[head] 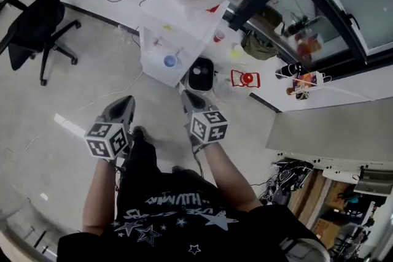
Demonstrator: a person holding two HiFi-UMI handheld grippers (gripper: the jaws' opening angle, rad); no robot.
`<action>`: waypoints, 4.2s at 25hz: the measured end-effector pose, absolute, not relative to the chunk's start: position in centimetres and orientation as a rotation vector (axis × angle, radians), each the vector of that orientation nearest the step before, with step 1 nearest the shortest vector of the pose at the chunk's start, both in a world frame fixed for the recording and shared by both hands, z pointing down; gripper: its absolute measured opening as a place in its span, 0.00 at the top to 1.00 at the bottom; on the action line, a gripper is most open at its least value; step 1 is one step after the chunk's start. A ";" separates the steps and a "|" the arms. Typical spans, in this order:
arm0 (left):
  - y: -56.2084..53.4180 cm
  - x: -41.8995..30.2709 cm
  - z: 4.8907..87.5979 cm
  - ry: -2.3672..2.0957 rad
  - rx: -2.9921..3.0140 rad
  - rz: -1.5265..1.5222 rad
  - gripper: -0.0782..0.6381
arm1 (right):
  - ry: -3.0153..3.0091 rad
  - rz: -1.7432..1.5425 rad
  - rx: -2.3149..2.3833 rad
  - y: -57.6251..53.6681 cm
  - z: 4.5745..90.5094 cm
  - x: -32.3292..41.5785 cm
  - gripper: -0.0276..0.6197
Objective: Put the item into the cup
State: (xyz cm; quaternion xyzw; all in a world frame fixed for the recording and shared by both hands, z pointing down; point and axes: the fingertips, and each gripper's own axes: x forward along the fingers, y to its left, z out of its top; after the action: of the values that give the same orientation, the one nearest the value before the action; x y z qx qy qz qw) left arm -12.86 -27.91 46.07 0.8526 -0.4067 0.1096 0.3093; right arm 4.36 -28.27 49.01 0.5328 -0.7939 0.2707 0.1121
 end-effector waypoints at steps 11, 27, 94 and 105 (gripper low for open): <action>-35.1 -14.1 51.7 -0.934 2.220 0.379 0.88 | -2.152 0.905 1.672 -34.2 54.3 4.0 0.95; -38.8 -12.2 59.8 -0.706 2.259 0.507 0.88 | -2.008 0.996 1.784 -38.8 61.4 3.3 0.95; -43.3 -9.1 72.3 -0.786 2.115 0.524 0.88 | -1.974 1.023 1.757 -49.6 76.2 6.1 0.84; -42.8 -10.1 69.7 -0.767 2.166 0.510 0.88 | -1.977 0.995 1.838 -47.9 72.7 5.4 0.84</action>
State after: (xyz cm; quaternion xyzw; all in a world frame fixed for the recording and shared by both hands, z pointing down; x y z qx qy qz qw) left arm -10.12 -42.77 69.69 0.8498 -0.3009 0.2001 0.3838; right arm 5.41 -47.86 72.74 0.6332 -0.6812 0.3430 0.1320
